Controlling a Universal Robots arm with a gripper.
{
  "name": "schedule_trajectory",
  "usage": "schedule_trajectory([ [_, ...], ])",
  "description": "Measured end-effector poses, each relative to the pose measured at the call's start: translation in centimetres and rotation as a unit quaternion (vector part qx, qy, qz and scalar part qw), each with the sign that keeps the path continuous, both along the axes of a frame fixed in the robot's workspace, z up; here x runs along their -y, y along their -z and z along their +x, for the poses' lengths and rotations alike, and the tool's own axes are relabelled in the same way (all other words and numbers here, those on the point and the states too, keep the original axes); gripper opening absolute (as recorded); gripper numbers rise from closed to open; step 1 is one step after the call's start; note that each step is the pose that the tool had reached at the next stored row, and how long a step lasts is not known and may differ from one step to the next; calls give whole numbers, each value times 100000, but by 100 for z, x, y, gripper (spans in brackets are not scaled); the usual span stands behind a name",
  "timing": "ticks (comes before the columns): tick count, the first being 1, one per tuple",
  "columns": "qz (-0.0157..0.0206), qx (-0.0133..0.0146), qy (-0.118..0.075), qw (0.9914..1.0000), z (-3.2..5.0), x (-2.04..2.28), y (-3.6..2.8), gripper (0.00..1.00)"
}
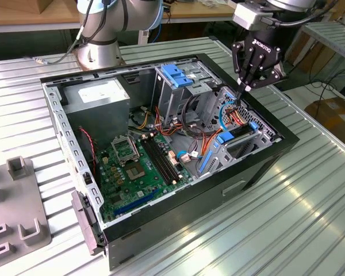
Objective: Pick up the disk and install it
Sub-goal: 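Insert the second disk wire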
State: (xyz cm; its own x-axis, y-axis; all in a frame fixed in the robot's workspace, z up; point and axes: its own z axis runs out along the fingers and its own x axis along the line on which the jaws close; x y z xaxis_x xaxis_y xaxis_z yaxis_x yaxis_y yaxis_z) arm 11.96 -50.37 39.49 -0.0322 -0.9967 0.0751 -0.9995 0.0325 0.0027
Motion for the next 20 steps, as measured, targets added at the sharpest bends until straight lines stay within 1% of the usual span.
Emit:
schedule_trajectory([
  [1, -86, 1, 0, 100000, 0, -2, 1, 10],
  [5, -126, 2, 1, 100000, 0, -2, 0, 10],
  [16, -143, 2, 2, 100000, 0, -2, 0, 10],
  [17, -365, 3, -1, 99999, 0, -4, 1, 10],
  [18, -1448, 8, 3, 99990, -1, -121, 4, 36],
  [19, -5142, 11, 3, 99868, -6, -194, 30, 36],
  [20, -5220, 13, 4, 99864, -9, -218, 51, 36],
])
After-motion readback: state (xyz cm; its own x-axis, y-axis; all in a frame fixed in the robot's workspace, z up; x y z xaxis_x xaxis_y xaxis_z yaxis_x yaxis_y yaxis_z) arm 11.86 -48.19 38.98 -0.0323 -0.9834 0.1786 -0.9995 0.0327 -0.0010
